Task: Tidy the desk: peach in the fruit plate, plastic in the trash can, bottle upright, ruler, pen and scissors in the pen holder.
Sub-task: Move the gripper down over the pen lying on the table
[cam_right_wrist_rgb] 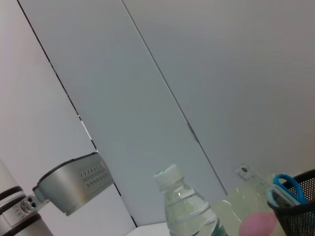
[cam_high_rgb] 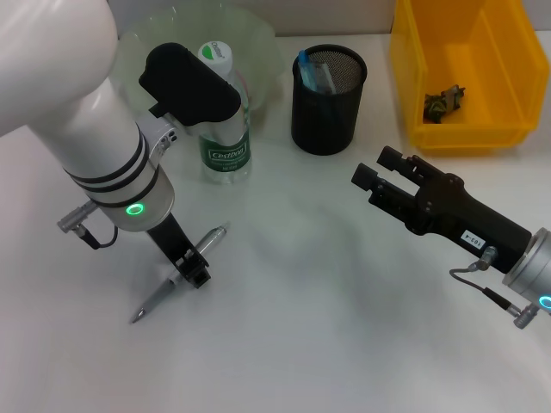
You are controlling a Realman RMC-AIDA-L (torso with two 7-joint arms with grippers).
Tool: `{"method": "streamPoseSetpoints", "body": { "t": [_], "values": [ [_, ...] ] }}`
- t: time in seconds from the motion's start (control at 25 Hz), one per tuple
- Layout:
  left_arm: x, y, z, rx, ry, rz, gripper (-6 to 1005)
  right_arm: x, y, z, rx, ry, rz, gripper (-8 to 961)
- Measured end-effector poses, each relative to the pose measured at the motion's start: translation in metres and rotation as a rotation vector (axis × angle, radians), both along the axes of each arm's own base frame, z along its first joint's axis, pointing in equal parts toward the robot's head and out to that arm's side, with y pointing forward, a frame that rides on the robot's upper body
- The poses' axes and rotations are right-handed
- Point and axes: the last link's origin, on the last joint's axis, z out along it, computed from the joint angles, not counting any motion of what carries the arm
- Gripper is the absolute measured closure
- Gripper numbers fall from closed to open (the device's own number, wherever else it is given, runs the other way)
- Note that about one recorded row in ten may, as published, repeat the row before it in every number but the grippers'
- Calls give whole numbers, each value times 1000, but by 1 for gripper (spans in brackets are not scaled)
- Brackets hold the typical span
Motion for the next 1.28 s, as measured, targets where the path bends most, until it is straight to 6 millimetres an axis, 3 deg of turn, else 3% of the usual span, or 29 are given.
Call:
{"method": "streamPoseSetpoints", "body": {
  "t": [1.28],
  "values": [
    [-3,0,-4,-6,50,-49,701,0,-1,0,-1,7,1,240]
  ]
}}
